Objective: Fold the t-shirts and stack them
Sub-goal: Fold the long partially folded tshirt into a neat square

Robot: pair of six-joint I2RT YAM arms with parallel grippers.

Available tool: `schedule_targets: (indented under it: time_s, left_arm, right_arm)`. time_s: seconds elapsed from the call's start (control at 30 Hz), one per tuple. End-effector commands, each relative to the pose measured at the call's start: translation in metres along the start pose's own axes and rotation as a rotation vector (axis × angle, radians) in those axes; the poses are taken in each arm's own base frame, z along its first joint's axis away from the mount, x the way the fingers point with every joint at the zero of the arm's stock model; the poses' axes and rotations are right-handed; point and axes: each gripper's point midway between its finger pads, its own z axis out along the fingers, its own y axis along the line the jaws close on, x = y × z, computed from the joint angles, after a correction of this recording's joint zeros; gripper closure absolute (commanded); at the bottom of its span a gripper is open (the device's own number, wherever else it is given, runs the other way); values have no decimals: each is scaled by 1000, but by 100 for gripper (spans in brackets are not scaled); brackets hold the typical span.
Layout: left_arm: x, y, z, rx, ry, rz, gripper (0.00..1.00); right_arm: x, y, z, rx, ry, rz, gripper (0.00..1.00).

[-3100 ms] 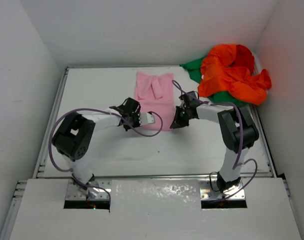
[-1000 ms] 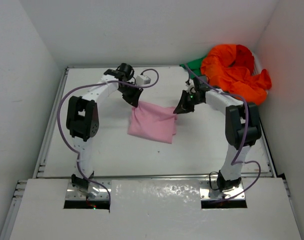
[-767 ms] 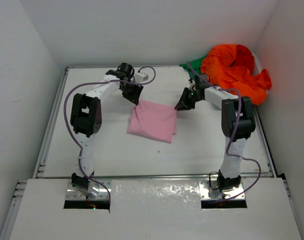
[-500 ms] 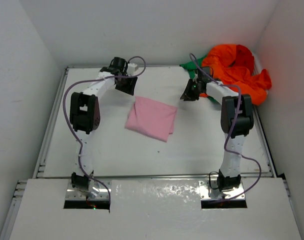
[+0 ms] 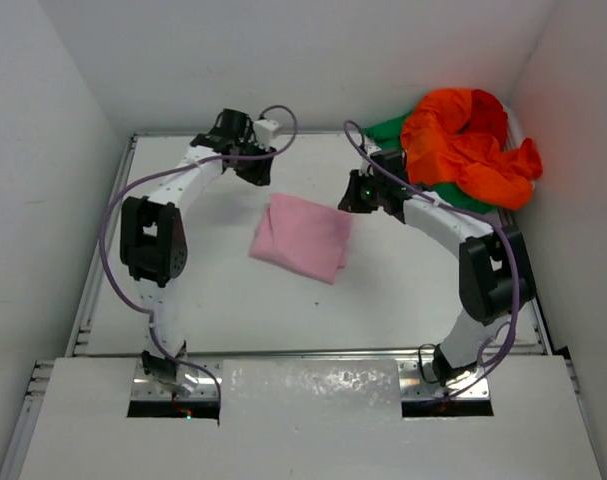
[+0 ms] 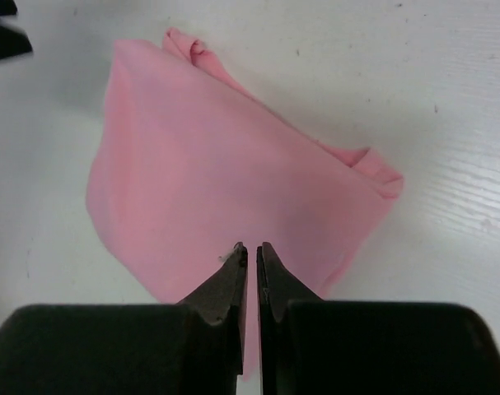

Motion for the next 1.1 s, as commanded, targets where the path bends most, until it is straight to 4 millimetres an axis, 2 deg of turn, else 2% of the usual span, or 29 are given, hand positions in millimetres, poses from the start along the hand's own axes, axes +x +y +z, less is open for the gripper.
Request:
schedule_targets:
  time_s: [0.0, 0.07, 0.1, 0.13, 0.17, 0.2, 0.27, 0.3, 0.37, 0.43, 0.53, 0.57, 0.63, 0.67, 0.73, 0.77, 0.8, 0.83, 0.87, 0.9, 0.93, 0.97, 1.0, 1.03, 1.07]
  left_arm:
    - [8, -50, 23, 129, 24, 114, 68]
    - [7, -48, 32, 111, 25, 89, 68]
    - [12, -43, 43, 99, 42, 75, 68]
    - [13, -38, 49, 81, 49, 68, 68]
    - [8, -25, 51, 32, 45, 56, 68]
    - [16, -18, 62, 16, 70, 37, 68]
    - [11, -1, 66, -18, 56, -14, 67]
    - [16, 4, 74, -24, 69, -35, 66]
    - [8, 13, 76, -37, 51, -64, 60]
    - [-1, 10, 74, -16, 24, -70, 56]
    - [-23, 2, 63, 26, -39, -84, 47]
    - [-34, 0, 54, 27, -68, -83, 41]
    - [-52, 5, 40, 11, -122, -106, 37]
    - [-64, 7, 25, 1, -158, -114, 29]
    - [-74, 19, 4, -14, -201, -144, 18]
    - [-77, 20, -13, -14, -221, -150, 14]
    - [-76, 21, -22, -12, -226, -152, 14]
    - [-55, 25, -24, -13, -180, -164, 14]
    - [-52, 21, -40, -20, -184, -150, 17]
    - [-15, 17, -32, -10, -99, -162, 23]
    - [2, 10, -32, 4, -66, -170, 23]
    - [13, 0, -39, 28, -54, -173, 38]
    - [30, -15, -36, 90, -21, -185, 46]
    - [69, -26, -27, 125, 64, -216, 63]
    - [85, -31, -23, 144, 97, -227, 69]
  right_arm:
    - [5, -14, 32, -12, 9, 80, 95]
    - [9, -20, 42, 3, 25, 99, 97]
    - [7, -23, 46, 17, 27, 102, 97]
    - [13, -32, 54, 42, 48, 112, 98]
    - [5, -37, 58, 59, 37, 113, 98]
    - [6, -42, 61, 72, 48, 125, 98]
    - [5, -57, 72, 96, 62, 160, 99]
    - [6, -64, 75, 115, 74, 168, 100]
    - [6, -77, 86, 141, 92, 170, 100]
    - [9, -88, 90, 172, 122, 160, 100]
    - [-2, -92, 99, 182, 130, 130, 100]
    - [-15, -90, 102, 177, 110, 118, 100]
    - [-25, -90, 101, 182, 109, 103, 97]
    - [-44, -85, 99, 172, 78, 91, 93]
    - [-57, -82, 91, 171, 67, 85, 84]
    - [-66, -78, 86, 166, 50, 69, 74]
    - [-75, -74, 73, 164, 32, 61, 69]
    - [-78, -72, 65, 164, 24, 50, 65]
    - [-68, -75, 59, 178, 42, 53, 60]
    - [-62, -75, 46, 185, 42, 58, 59]
    - [-73, -69, 38, 177, 10, 56, 59]
    - [-55, -70, 39, 163, 36, 68, 59]
    - [-54, -65, 34, 142, 29, 68, 60]
    - [-41, -66, 37, 129, 50, 83, 60]
    - [-42, -64, 39, 112, 40, 83, 60]
